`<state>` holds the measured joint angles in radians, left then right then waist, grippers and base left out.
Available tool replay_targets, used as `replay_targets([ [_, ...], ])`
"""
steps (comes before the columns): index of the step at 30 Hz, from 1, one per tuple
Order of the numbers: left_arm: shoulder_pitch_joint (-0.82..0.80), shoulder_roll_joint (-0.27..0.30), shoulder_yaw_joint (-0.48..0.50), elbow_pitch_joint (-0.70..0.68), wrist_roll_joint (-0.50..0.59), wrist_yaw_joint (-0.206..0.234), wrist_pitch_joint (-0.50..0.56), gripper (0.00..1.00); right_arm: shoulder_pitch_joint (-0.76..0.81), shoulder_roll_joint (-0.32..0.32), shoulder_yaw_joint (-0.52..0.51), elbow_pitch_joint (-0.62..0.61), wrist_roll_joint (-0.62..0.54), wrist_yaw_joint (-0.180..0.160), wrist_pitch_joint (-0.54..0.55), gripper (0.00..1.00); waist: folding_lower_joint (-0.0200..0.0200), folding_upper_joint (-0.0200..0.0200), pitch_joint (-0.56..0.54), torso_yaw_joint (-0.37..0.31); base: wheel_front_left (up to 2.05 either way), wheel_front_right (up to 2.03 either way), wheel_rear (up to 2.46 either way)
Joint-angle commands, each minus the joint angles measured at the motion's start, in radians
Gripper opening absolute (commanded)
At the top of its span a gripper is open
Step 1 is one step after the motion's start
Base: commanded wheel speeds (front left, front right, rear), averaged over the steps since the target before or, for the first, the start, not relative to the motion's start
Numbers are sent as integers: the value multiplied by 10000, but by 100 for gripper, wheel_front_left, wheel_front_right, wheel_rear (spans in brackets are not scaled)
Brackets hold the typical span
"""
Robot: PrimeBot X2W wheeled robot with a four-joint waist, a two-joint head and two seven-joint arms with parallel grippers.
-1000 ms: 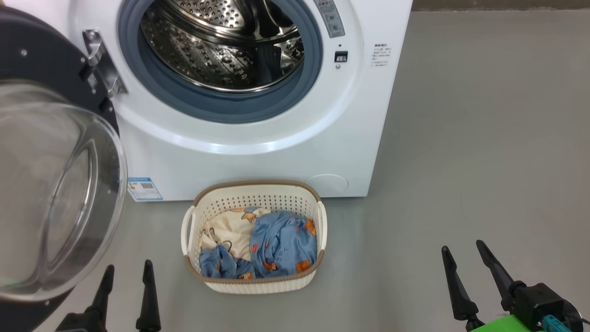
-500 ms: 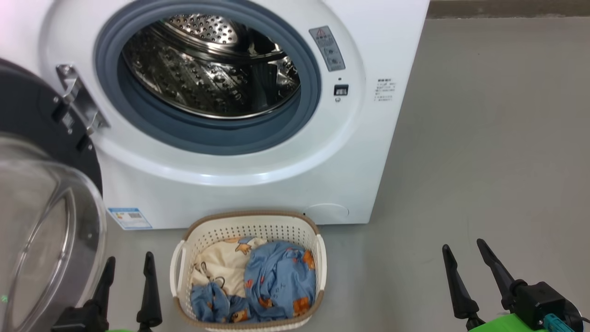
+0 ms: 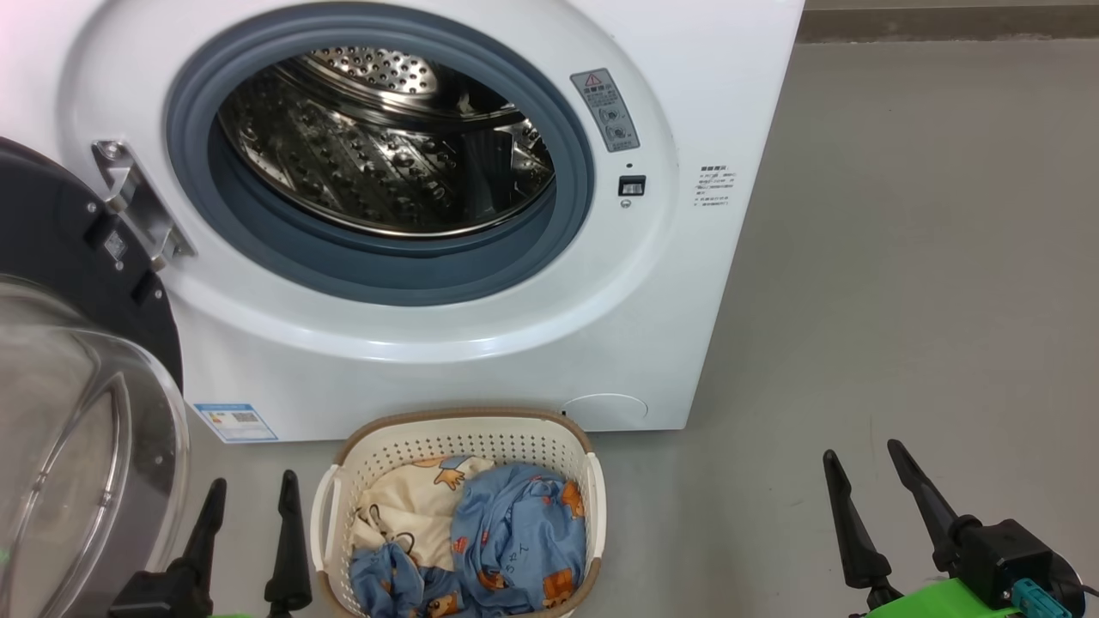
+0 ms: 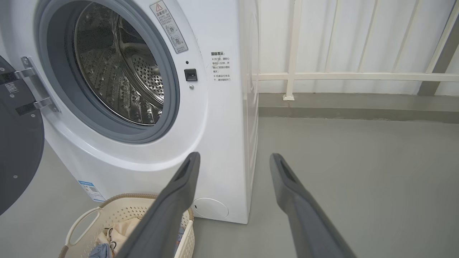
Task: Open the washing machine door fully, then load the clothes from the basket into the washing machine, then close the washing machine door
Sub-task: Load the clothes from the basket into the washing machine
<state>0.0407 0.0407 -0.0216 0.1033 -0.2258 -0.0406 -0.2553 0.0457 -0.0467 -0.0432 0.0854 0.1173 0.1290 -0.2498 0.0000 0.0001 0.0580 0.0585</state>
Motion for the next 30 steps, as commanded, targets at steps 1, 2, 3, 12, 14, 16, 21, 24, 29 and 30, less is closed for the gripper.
replay_targets([
  [1, -205, 95, 289, -226, -36, -16, -65, 100, -239, -44, 246, -197, 28, 17, -120, 100, 0, -1, -12, -4, 0, 0, 0],
  [2, -194, 95, 280, -221, -38, -20, -65, 100, -233, -43, 247, -193, 28, 17, -120, 100, 0, -1, -21, -5, 0, 0, 0],
  [3, -182, 95, 274, -216, -39, -25, -65, 100, -227, -43, 247, -189, 31, 17, -120, 100, 0, -1, -30, -8, 0, 0, 0],
  [12, -90, 95, 217, -222, -92, -62, -65, 100, -169, -42, 219, -151, -9, 17, -120, 100, 0, -1, -129, -13, 0, 0, 0],
  [14, -71, 95, 194, -217, -89, -77, -65, 100, -156, -41, 217, -149, -11, 17, -120, 100, 0, -1, -141, -10, 0, 0, 0],
  [16, -57, 95, 181, -209, -93, -86, -65, 100, -145, -41, 224, -146, -3, 17, -120, 100, 0, -1, -153, -10, 0, 0, 0],
  [21, -35, 95, 158, -155, -109, -88, -65, 100, -135, -40, 231, -139, 3, 17, -120, 100, 0, -1, -152, -18, 0, 0, 0],
  [24, -53, 95, 137, -149, -133, -93, -65, 100, -152, -40, 227, -122, 4, 17, -120, 100, 0, -1, -135, -27, 0, 0, 0],
  [29, -64, 95, 102, -135, -163, -97, -65, 100, -170, -39, 218, -77, 6, 17, -120, 100, 0, -1, -148, -34, 0, 0, 0],
  [30, -66, 95, 95, -136, -161, -102, -65, 100, -174, -39, 213, -75, 5, 17, -120, 100, 0, -1, -146, -34, 0, 0, 0],
])
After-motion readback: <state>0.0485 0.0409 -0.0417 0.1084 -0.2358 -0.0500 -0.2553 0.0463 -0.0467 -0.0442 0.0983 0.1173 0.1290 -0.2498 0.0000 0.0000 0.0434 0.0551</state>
